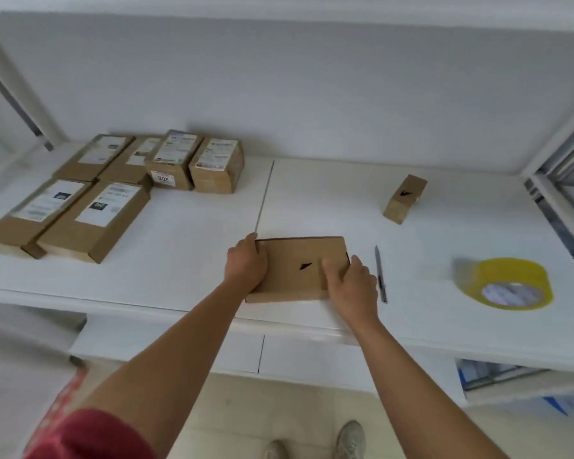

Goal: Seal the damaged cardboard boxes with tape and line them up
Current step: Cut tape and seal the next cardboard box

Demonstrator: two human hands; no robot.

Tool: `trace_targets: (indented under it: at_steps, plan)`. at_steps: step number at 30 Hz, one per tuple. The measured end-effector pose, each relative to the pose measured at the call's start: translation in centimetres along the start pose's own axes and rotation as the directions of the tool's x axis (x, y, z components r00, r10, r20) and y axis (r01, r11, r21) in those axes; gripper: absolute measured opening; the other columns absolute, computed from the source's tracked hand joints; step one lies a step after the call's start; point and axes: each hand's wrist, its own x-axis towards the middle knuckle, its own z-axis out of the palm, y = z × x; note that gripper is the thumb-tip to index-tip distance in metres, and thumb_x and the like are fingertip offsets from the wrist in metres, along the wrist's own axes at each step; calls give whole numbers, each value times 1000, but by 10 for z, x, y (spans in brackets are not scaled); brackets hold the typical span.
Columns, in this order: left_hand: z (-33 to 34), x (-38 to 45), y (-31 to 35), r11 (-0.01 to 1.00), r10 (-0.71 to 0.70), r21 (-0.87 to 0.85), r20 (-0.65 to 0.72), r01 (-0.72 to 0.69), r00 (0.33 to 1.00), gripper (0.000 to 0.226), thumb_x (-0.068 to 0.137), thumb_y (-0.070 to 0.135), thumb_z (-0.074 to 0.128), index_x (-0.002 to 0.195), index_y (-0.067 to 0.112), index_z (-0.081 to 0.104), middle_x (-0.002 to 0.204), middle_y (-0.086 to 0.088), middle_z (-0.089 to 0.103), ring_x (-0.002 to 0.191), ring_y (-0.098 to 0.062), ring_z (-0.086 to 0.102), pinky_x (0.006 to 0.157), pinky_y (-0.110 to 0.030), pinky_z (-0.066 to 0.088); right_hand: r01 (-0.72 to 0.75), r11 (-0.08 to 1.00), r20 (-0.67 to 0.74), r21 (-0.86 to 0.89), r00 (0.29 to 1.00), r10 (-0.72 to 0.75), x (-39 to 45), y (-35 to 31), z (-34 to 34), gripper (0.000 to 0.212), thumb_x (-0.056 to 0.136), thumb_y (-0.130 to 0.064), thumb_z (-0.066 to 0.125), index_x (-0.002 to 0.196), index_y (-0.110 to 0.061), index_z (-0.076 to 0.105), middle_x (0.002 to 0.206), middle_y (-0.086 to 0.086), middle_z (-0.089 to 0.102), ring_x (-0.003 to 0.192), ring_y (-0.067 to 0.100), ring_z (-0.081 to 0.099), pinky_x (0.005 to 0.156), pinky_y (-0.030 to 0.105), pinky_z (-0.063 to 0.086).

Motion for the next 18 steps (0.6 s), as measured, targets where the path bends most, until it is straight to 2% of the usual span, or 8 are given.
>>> trace_targets:
  at_steps: [2,3,5,7,8,10,13,18]
  plan:
    - [8,1,3,998,43,37,-7,-43,999,44,104,28,32,145,16,42,146,-11,47,132,-34,39,108,-46,34,16,995,-78,-95,997,-24,-7,-2,3,84,92,-67,41,151,-8,26,149,16,39,137,36,34,108,49,32]
    - [11,2,4,997,59,47,-16,-58,998,43,104,29,31,143,16,43,144,-11,47,131,-33,39,106,-47,35,82,980,-151,-183,982,-110,-11,-4,4,83,93,-66,42,152,-10,25,153,14,34,141,33,30,110,49,29]
    - [15,4,4,995,78,71,-33,-75,996,41,105,31,29,140,16,46,140,-11,49,127,-33,40,103,-46,37,334,877,-207,-346,884,-418,-17,-7,8,65,98,-53,44,150,-15,37,157,7,34,143,27,30,109,47,29]
    - [16,6,5,992,91,87,-39,-87,995,41,105,33,30,137,15,48,137,-13,50,125,-34,42,101,-46,37,537,715,-90,-447,769,-633,-21,-8,15,51,100,-43,40,143,-18,51,153,-2,43,144,23,34,108,46,33]
    - [16,8,5,991,98,90,-38,-94,994,41,105,33,30,137,15,48,137,-13,50,124,-35,43,101,-45,37,561,666,-2,-492,764,-645,-23,-6,18,50,101,-44,35,141,-20,54,151,-6,46,145,21,33,109,46,33]
    - [16,12,7,990,111,94,-30,-108,993,41,105,34,30,136,15,49,137,-13,50,123,-34,43,101,-45,37,515,653,111,-555,824,-555,-22,-1,22,57,101,-50,24,146,-23,48,153,-11,42,149,19,25,116,46,23]
    - [16,16,10,987,130,100,-19,-127,991,41,104,34,30,136,16,49,137,-12,51,122,-33,44,101,-45,37,454,676,138,-580,873,-468,-18,7,24,65,99,-56,14,152,-26,35,158,-13,31,151,18,16,119,43,11]
    - [17,18,13,986,132,101,-15,-130,991,41,103,35,29,134,17,51,135,-10,52,121,-31,44,100,-43,38,426,718,139,-550,894,-425,-17,4,25,63,99,-55,18,153,-26,32,161,-14,26,151,19,13,120,44,7]
